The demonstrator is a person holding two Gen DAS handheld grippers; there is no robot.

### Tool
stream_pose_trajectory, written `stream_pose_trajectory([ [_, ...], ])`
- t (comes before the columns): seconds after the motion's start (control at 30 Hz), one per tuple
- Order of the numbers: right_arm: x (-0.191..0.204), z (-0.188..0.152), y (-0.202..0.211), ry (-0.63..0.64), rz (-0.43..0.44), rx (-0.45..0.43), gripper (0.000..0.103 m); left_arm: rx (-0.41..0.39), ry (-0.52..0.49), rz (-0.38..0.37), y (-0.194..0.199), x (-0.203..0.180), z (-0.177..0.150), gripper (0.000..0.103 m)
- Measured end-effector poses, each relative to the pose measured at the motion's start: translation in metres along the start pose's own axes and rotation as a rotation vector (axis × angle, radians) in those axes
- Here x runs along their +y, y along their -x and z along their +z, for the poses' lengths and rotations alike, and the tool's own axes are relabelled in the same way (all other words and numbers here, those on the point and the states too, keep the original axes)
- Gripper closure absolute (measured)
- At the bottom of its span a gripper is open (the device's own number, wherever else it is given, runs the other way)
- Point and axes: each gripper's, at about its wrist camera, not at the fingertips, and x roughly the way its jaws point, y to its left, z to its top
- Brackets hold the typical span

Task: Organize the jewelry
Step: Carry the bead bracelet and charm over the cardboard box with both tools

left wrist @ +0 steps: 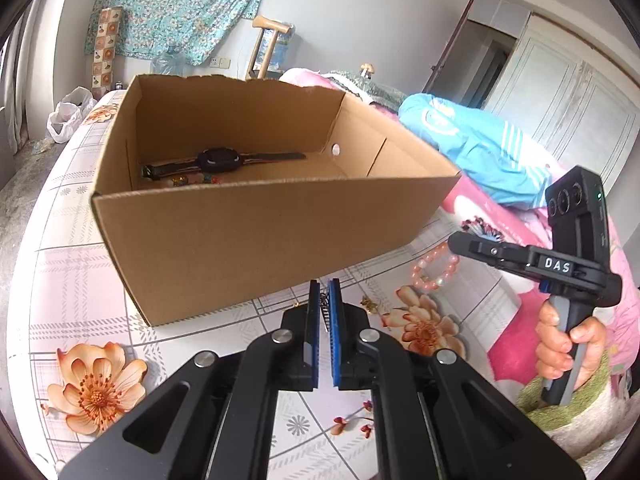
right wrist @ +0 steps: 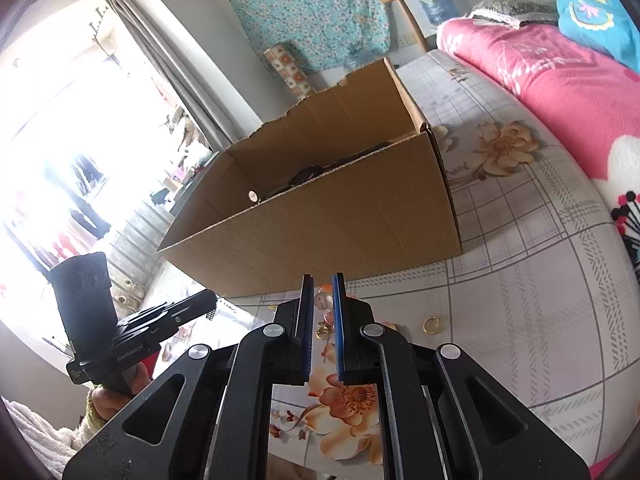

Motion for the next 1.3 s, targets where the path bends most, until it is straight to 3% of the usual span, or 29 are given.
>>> stream_pose_trajectory([
  [0.4,0.017,0.017,0.020,0.054,0.055,-0.069,0.096,-0.085,-0.026,-0.072,0.049,-0.022,0.017,0.099],
  [0.57,0.032,0.044,0.027,0.112,0.093,-0.104,0.096,-0.136,-0.082,-0.115,0.073,-0.040,0.048,0.099],
  [0.67,0.042,0.064,0.029,0.157,0.113,-0.120,0.096,-0.128,-0.116,-0.104,0.073,-0.046,0.074,0.099],
  [0.8,0.052,0.090,0.026,0.196,0.132,-0.122,0.096,-0.044,-0.128,-0.095,0.050,-0.043,0.115,0.099],
  [1.0,0.049,0.134,-0.006,0.234,0.084,-0.047,0.096,0.161,-0.098,-0.055,-0.023,-0.022,0.166,0.099],
  [1.3,0.034,0.154,-0.067,0.315,-0.041,0.095,0.096,0.450,-0.087,0.014,-0.142,0.001,0.184,0.099],
])
